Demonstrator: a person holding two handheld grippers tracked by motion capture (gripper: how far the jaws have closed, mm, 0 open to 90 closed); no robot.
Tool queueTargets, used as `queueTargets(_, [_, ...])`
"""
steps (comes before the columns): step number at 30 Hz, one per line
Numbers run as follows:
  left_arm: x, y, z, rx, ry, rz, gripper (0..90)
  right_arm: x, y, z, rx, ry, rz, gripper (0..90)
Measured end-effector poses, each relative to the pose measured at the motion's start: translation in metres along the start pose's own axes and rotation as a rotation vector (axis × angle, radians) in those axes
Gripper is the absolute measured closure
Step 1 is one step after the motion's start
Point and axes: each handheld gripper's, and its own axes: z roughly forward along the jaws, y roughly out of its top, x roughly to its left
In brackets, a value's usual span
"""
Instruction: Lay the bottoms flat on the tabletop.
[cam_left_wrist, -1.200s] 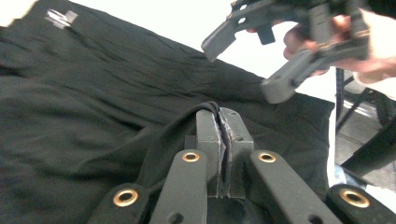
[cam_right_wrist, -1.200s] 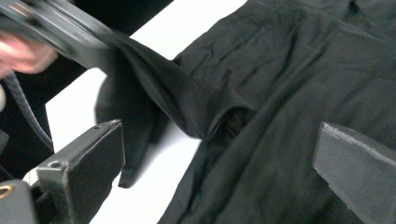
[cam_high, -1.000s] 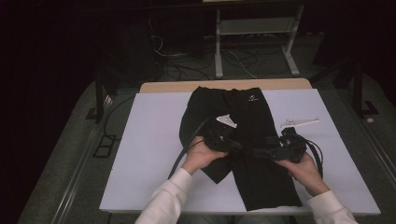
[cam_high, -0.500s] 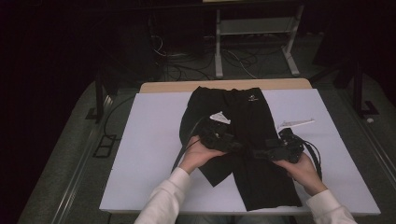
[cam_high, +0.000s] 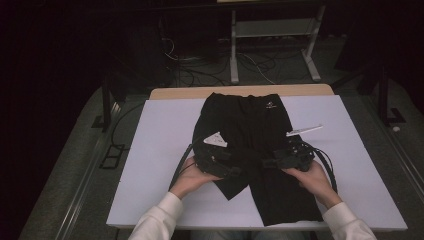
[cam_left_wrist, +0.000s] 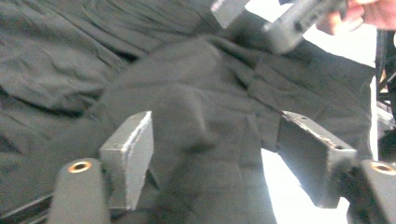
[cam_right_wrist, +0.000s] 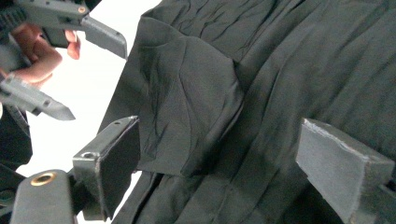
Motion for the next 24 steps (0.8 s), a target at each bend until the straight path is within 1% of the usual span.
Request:
queueTargets(2, [-0.002, -0.005, -0.001, -0.002, -0.005, 0.01, 19.5, 0.0, 0.001, 0.001, 0.007, -0.002, -0.005, 15.0])
queueTargets(4, [-0.005, -0.009, -0.001, -0.003, 0.003, 0.02, 13.3, 0.0, 0.001, 0.003, 0.013, 0.0, -0.001, 18.0])
queueTargets(8, [-0.008, -0.018, -0.004, -0.001, -0.009, 0.025, 8.7, -0.001, 0.002, 0.006, 0.025, 0.013, -0.001, 24.3])
queueTargets(9, [-0.009, -0.021, -0.004, 0.003, -0.01, 0.033, 8.3, -0.001, 0.002, 0.006, 0.029, 0.014, -0.003, 25.8])
queueTargets(11, [-0.012, -0.027, -0.005, 0.006, -0.025, 0.037, 8.2, -0.002, 0.002, 0.007, 0.031, 0.018, -0.009, 30.3])
queueTargets(12, [-0.013, -0.03, -0.005, 0.018, -0.035, 0.036, 8.6, -0.002, 0.002, 0.008, 0.032, 0.017, -0.009, 33.5])
queueTargets(14, [-0.017, -0.038, -0.005, 0.024, -0.035, 0.057, 12.3, -0.001, 0.002, 0.008, 0.039, 0.012, -0.01, 43.7])
queueTargets(17, [-0.019, -0.045, -0.003, 0.044, -0.046, 0.059, 13.8, -0.001, 0.002, 0.008, 0.052, 0.04, -0.016, 52.7])
queueTargets(20, [-0.023, -0.047, -0.002, 0.051, -0.052, 0.073, 15.6, -0.001, 0.002, 0.011, 0.073, 0.047, -0.019, 61.1])
queueTargets(22, [-0.025, -0.049, 0.0, 0.054, -0.05, 0.08, 18.4, -0.001, 0.002, 0.013, 0.088, 0.05, -0.017, 72.8])
queueTargets(23, [-0.026, -0.05, 0.001, 0.067, -0.053, 0.093, 19.8, 0.0, 0.002, 0.014, 0.093, 0.049, -0.022, 77.4])
queueTargets(24, [-0.027, -0.051, 0.002, 0.078, -0.047, 0.106, 21.8, 0.0, 0.002, 0.015, 0.1, 0.047, -0.024, 82.9])
